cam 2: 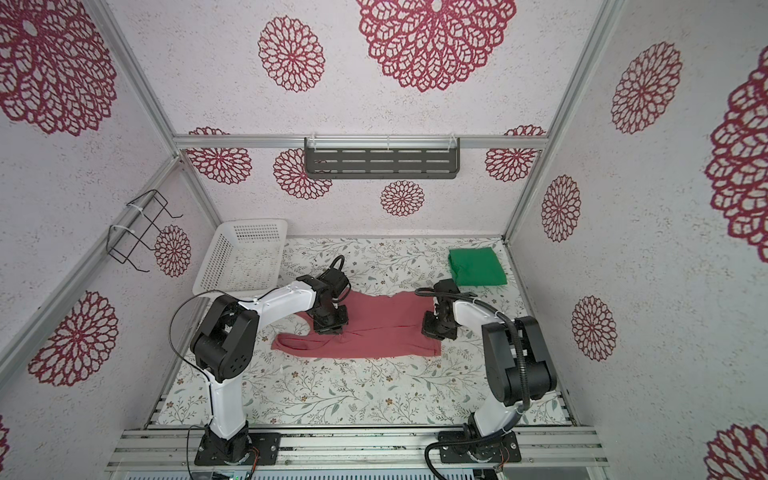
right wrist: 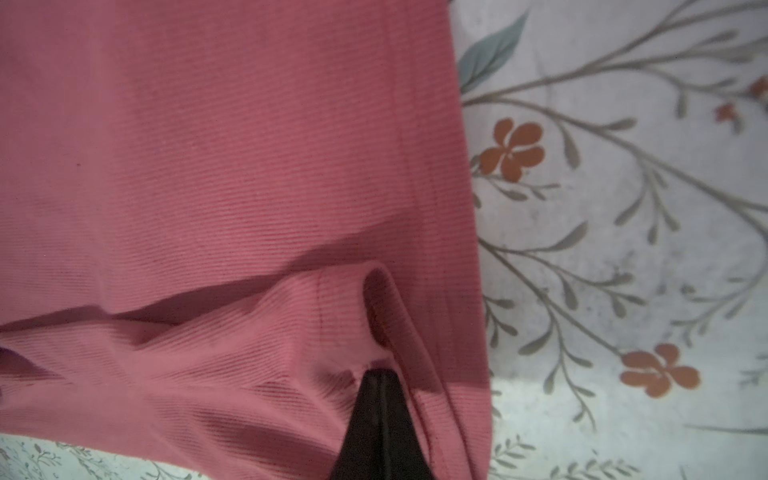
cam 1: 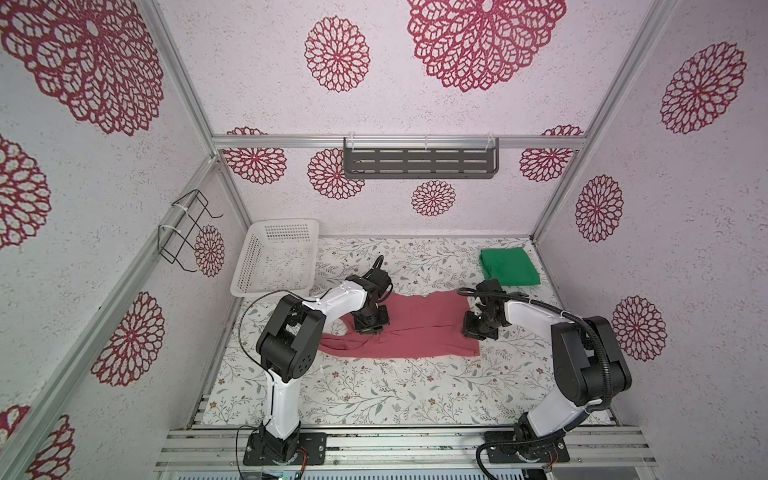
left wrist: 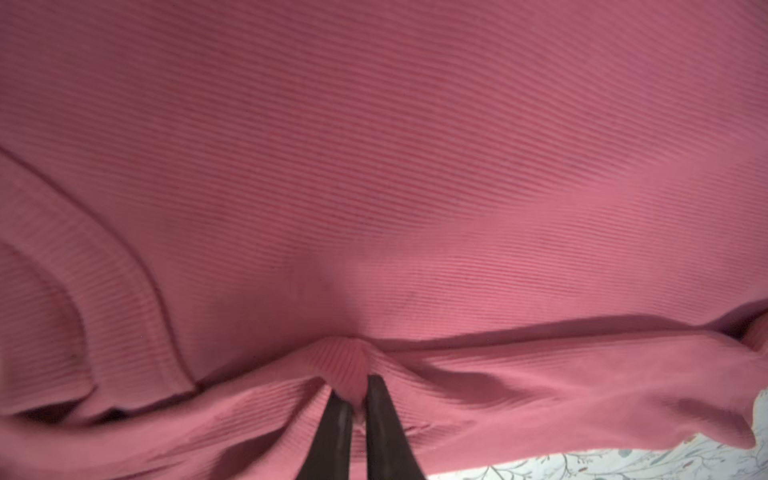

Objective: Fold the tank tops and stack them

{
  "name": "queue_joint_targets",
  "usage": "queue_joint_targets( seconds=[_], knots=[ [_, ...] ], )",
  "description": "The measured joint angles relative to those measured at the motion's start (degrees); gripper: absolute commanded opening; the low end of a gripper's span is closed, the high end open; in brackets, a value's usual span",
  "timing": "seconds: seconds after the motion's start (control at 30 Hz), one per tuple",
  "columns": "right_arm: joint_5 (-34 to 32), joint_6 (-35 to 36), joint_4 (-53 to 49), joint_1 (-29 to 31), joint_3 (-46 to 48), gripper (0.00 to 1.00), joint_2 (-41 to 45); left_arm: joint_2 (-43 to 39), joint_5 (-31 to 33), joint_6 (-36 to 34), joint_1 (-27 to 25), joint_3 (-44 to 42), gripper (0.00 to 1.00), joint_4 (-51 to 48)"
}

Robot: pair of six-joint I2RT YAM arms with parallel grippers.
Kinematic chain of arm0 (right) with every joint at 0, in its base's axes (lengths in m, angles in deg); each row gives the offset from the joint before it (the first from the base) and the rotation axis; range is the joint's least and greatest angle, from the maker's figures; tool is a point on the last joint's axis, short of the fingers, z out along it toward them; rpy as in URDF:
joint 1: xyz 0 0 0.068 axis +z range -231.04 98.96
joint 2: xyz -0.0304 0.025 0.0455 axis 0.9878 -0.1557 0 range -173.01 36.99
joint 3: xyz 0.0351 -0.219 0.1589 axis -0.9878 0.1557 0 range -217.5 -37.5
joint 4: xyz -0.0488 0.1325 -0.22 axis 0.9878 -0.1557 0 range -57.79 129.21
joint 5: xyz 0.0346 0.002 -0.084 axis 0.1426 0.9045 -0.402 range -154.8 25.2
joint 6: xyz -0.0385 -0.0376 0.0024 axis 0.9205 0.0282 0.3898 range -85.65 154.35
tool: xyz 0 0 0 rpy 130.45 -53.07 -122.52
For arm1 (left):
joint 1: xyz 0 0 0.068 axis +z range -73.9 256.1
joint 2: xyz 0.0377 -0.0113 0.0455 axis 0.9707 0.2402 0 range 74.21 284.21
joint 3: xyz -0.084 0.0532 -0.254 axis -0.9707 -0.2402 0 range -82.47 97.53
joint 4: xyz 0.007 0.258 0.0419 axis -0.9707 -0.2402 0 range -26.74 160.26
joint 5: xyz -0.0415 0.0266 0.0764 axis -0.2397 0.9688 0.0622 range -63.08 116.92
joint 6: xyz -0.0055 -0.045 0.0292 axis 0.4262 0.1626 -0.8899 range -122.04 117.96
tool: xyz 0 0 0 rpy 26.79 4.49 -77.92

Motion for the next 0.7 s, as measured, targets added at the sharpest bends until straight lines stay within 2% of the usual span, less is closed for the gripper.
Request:
queue_joint_targets(
  seconds=[0.43,0.57,0.7],
  knots=[
    [-1.64,0.17,-5.79,-0.2,-3.67,0.0,3.98,-3.08,0.72,-1.86,1.55,0.59,0.06,-1.84],
    [-1.66,0.22,-6.71,-0.44,-6.25,0.0,3.96,-3.08,0.52,-2.34,3.1,0.59,0.13,-1.62],
    [-1.53,0.72,-6.69,-0.46,-6.21,0.2,3.96,-3.13,0.44,-2.49,3.54,0.39,0.17,-1.03]
  ],
)
